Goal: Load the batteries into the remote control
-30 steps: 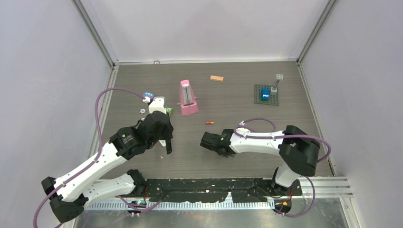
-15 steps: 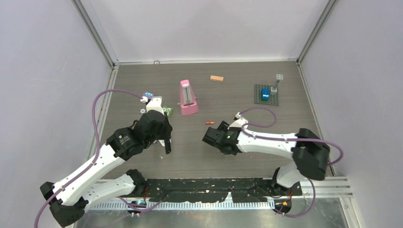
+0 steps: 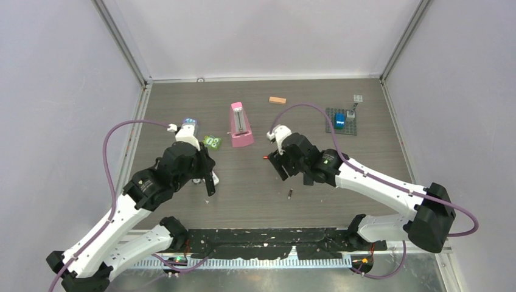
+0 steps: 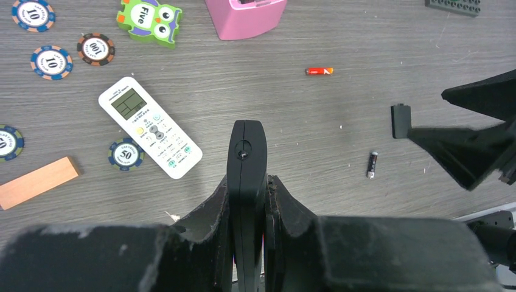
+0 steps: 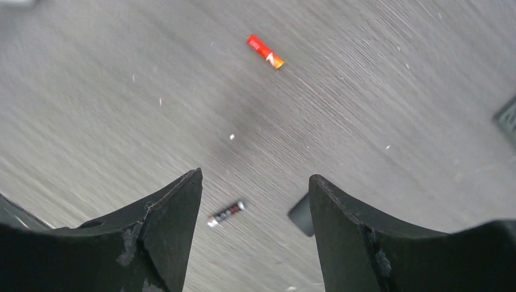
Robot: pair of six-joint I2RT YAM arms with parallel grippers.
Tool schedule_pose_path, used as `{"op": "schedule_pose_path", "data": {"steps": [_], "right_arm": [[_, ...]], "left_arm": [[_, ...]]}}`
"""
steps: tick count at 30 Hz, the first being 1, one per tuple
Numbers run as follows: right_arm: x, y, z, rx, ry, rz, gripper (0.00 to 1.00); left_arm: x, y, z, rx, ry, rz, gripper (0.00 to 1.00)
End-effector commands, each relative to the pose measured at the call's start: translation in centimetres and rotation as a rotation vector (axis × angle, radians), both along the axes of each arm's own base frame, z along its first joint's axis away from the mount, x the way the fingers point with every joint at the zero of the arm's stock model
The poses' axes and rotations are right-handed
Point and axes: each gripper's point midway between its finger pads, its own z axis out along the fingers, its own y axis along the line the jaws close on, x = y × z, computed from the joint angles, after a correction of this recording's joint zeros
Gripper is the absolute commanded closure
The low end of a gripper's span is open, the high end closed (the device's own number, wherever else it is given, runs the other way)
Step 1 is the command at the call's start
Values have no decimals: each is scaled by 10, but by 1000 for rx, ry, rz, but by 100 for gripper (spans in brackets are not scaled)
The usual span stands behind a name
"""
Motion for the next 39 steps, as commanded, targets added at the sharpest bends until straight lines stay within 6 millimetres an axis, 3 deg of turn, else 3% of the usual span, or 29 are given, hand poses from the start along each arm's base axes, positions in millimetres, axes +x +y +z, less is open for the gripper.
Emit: {"op": "schedule_pose_path", "data": {"steps": [1,3,9,13,22,30,39], "right_arm": [[-22,1,-20,-329,-88,663,30],[-24,-4,-34,-393,-144,792,30],[-21,-2,-56,-452,-275,935,31],[-33,-5,-84,-477,-220,1033,35],[-48,-8,-111,-494,-150,1139,37],[-54,-12,-126,-525,-104,1183,37],[-58,7,-127,-483,-57,1223,39]], "left_arm": [[5,0,22,-37,-59,-13,100],[4,0,26,-50,-65,-24,100],[3,5,38,-111,-87,-38,100],[1,3,41,-147,-77,-67,100],[3,1,42,-172,-66,-86,100],[5,1,38,-182,-56,-85,100],[5,4,36,-181,-50,-80,100]]}}
